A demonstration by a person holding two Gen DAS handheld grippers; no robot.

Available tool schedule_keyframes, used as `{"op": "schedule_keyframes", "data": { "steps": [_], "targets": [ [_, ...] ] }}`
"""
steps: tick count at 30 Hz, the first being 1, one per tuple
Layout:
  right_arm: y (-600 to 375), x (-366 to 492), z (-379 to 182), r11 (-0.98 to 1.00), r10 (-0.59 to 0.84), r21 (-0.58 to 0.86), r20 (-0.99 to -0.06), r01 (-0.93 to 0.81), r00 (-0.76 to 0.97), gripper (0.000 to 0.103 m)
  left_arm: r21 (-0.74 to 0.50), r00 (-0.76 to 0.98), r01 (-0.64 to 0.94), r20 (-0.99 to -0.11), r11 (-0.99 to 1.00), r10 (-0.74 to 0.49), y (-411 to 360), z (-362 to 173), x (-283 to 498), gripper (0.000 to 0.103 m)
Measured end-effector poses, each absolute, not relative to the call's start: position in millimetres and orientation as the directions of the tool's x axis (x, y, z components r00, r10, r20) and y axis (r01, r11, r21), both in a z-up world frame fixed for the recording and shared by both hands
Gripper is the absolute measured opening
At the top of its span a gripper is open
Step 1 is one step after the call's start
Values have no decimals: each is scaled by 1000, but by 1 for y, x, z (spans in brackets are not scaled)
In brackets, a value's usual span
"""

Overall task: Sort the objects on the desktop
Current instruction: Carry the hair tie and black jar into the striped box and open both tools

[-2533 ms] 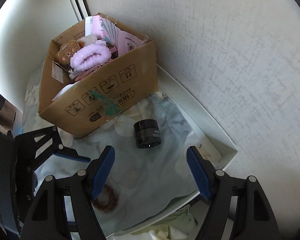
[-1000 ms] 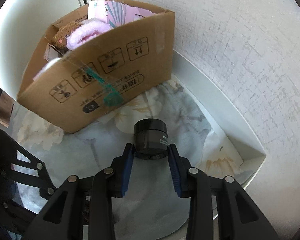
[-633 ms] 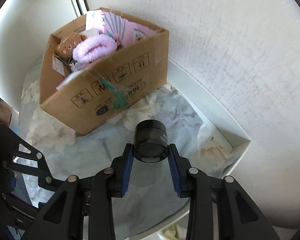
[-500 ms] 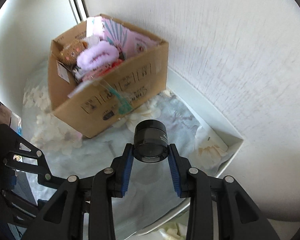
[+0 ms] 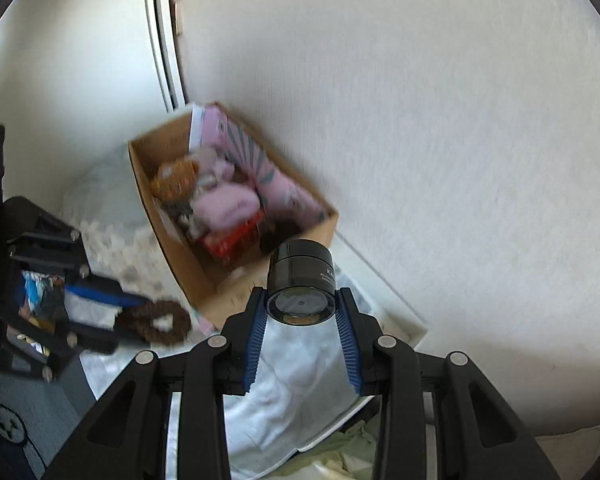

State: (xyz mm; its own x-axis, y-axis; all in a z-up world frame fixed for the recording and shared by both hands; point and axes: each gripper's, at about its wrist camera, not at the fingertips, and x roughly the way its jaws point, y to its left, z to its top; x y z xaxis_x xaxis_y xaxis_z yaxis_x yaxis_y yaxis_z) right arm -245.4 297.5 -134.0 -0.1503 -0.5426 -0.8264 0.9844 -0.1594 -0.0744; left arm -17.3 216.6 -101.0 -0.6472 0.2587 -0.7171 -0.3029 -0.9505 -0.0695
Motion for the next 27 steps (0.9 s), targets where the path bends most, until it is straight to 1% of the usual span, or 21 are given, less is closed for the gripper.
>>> {"op": "schedule_keyframes", "data": {
  "steps": [9,11,13,15,21,27],
  "targets": [
    [242,-216,-113,-181,-592,-39,-794,983,-140,32,-70,-675,-144,-722,-987,150,119,-73,-47,15],
    [229,-212,-116,-213,-597,-23,-789,977,-148,32,-54,-669,-86,-737,-995,98,99,-76,-58,15],
    [216,-210,-122,-278,-596,-5,-783,961,-177,32,-14,-666,-28,-745,-1000,29,82,-81,-66,15],
    [206,-209,-132,-355,-587,25,-784,935,-202,32,6,-657,3,-753,-1000,-6,69,-88,-74,16],
    [182,-198,-171,-519,-523,77,-816,851,-245,32,-27,-564,39,-826,-999,0,41,-129,-101,15],
    [173,-183,-197,-592,-512,132,-824,795,-244,32,-53,-500,22,-865,-998,35,24,-160,-109,15]
  ]
}}
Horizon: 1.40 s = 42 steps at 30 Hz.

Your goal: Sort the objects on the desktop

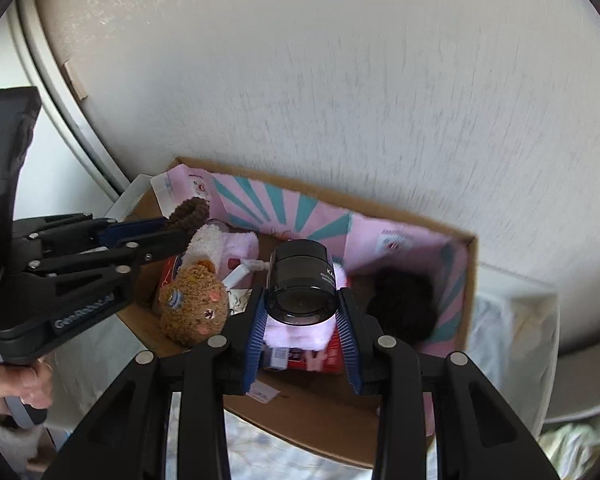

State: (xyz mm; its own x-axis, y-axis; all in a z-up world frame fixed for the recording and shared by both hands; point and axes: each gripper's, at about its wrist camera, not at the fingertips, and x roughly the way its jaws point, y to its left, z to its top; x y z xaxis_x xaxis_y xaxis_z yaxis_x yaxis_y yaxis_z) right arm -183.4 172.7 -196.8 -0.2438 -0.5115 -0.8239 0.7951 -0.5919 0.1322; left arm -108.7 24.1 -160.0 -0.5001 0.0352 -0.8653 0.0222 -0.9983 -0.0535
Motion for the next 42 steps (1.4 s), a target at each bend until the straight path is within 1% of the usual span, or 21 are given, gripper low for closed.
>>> {"op": "schedule_keyframes", "data": {
  "steps": [4,5,7,8,9,10,11,13,14,15,21,26,32,42],
  "targets": [
    [168,-183,-205,-626,-487,126,-834,770,-259,32,-52,-487,6,-872,-999,43,19,-171,-111,16],
    [167,-183,-207,-638,-472,116,-840,761,-268,32,-53,-483,0,-874,-999,47,18,-171,-111,18],
    [163,-183,-212,-690,-396,46,-860,723,-323,34,-58,-465,-26,-883,-998,63,21,-171,-114,42],
    [163,-183,-214,-717,-354,9,-866,697,-354,46,-41,-459,-30,-887,-999,50,23,-170,-115,77],
    [163,-183,-213,-735,-329,-10,-869,678,-370,58,-2,-465,-23,-885,-1000,12,26,-166,-114,93],
    [166,-184,-211,-751,-308,-26,-870,660,-386,60,33,-485,-14,-874,-999,-22,27,-160,-111,98],
    [170,-184,-209,-761,-302,-28,-869,648,-393,62,43,-506,-6,-862,-999,-33,26,-155,-108,103],
    [178,-185,-206,-775,-309,-3,-871,632,-383,70,23,-506,9,-862,-1000,-25,23,-151,-106,103],
    [180,-186,-206,-782,-301,-1,-875,623,-379,77,10,-493,21,-870,-1000,-19,21,-151,-107,103],
    [182,-186,-207,-789,-291,1,-881,614,-372,81,-3,-479,36,-878,-999,-15,19,-152,-109,103],
    [191,-183,-210,-806,-250,-25,-891,592,-378,84,-55,-430,92,-903,-994,10,10,-159,-113,103],
    [178,-181,-218,-805,-245,-24,-896,592,-370,84,1,-445,94,-894,-996,-43,11,-156,-111,103],
    [177,-180,-217,-808,-244,-30,-892,588,-381,84,25,-456,104,-887,-994,-70,13,-148,-110,103],
    [175,-174,-201,-810,-248,-41,-880,585,-404,84,13,-476,123,-876,-992,-70,10,-131,-103,103]
  ]
}}
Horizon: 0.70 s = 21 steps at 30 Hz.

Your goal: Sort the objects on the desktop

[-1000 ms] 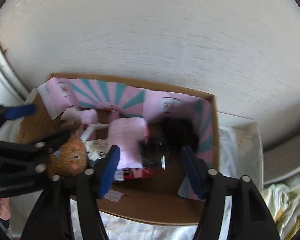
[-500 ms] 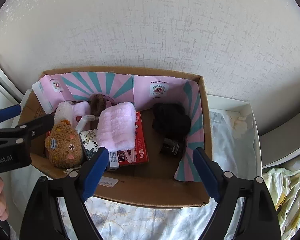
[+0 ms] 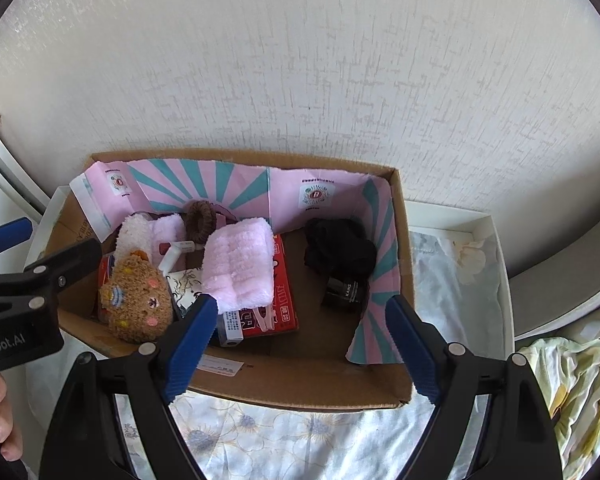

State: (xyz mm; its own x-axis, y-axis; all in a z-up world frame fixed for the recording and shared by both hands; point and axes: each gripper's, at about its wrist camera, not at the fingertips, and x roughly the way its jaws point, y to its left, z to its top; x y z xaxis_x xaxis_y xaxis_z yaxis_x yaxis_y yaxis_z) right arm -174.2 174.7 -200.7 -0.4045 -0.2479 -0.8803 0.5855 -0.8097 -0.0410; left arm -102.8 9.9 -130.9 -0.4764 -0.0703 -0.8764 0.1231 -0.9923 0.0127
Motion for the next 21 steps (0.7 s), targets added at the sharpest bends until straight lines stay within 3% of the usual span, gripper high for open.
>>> {"op": "schedule_keyframes", "data": {
  "steps": [21],
  "targets": [
    [223,-119,-83,-867,-265,-18,-828,497,-493,84,-18,-564,157,-822,-987,-75,14,-8,-22,103]
  ]
}}
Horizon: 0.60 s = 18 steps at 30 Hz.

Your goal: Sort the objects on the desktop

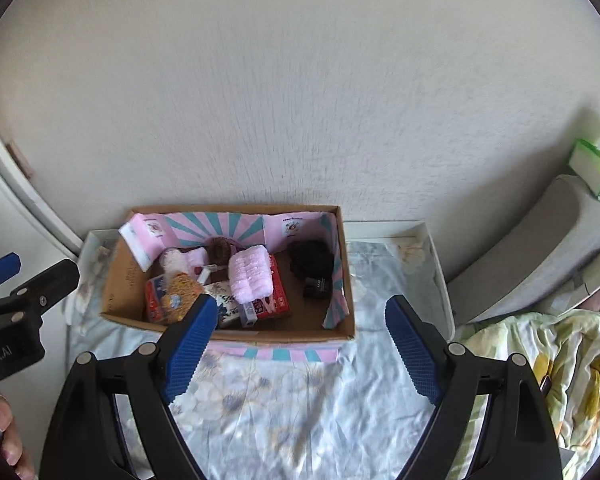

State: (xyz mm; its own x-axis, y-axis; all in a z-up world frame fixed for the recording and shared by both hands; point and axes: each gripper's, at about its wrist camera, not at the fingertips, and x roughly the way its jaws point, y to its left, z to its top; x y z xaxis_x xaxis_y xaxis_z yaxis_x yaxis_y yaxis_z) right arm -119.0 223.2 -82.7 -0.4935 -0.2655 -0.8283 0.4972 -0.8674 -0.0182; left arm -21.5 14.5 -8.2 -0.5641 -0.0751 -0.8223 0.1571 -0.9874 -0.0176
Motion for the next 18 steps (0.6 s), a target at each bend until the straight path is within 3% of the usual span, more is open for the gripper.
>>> {"op": "schedule_keyframes", "data": {
  "steps": [10,18],
  "targets": [
    [264,-82,-66,-852,-319,1,-795,524,-517,84,26,-576,186,-807,-982,-130,59,5,28,103],
    [292,-73,-62,-832,-335,-10,-788,554,-517,84,-14,-577,214,-809,-977,-115,79,7,54,103]
  ]
}}
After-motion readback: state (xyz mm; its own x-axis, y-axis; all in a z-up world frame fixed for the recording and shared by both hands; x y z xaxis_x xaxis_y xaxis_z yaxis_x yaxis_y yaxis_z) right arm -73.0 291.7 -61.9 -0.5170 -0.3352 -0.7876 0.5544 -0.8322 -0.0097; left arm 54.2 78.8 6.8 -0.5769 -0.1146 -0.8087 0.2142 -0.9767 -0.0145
